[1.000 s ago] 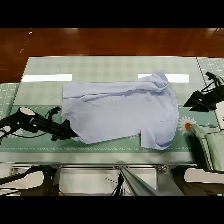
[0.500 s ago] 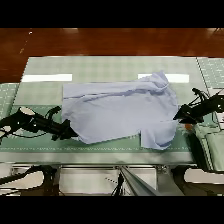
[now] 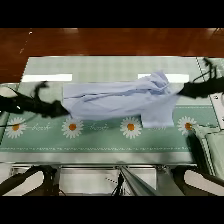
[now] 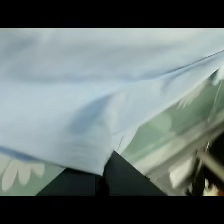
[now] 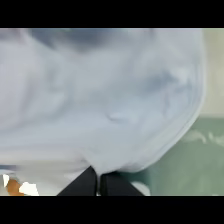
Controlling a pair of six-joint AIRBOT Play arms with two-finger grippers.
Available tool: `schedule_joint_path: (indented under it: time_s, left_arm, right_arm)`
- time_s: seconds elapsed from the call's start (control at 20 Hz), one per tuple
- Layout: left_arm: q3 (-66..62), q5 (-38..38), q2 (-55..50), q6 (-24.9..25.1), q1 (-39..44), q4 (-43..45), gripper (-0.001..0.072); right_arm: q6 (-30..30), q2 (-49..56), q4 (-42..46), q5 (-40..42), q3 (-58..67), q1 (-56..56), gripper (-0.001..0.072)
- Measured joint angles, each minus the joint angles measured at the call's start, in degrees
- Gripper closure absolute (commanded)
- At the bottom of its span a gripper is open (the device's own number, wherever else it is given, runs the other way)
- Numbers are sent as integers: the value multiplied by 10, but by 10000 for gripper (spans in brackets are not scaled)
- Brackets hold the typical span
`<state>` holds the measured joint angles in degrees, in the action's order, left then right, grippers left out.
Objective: Fold the shirts.
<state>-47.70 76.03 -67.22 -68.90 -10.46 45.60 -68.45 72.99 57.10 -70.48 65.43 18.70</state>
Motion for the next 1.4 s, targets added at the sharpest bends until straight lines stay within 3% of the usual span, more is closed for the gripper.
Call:
schedule_joint_path:
  time_s: [0.25, 0.4, 0.55, 0.75, 1.0, 1.25, 1.4]
  left_arm:
    - [-270, -56, 174, 23, 0, -10, 683]
    - [-407, -120, 249, 14, 0, 17, 683]
    - [-506, -126, 295, -28, 0, 73, 683]
    - [-596, -54, 325, -78, 0, 143, 684]
    - [-645, 80, 332, -113, 0, 178, 683]
    - [-599, 214, 305, -157, 0, 218, 682]
    - [-492, 222, 279, -169, 0, 237, 682]
  right_arm:
    - [51, -152, -101, 58, 171, -3, 681]
    - [11, -229, -69, 110, 257, -3, 682]
    - [-56, -289, 6, 125, 322, -3, 682]
    - [-126, -351, 78, 115, 360, -3, 682]
    - [-152, -372, 113, 23, 370, -3, 683]
    - [-150, -303, 137, -109, 373, -3, 683]
    - [-150, -206, 138, -153, 373, -4, 683]
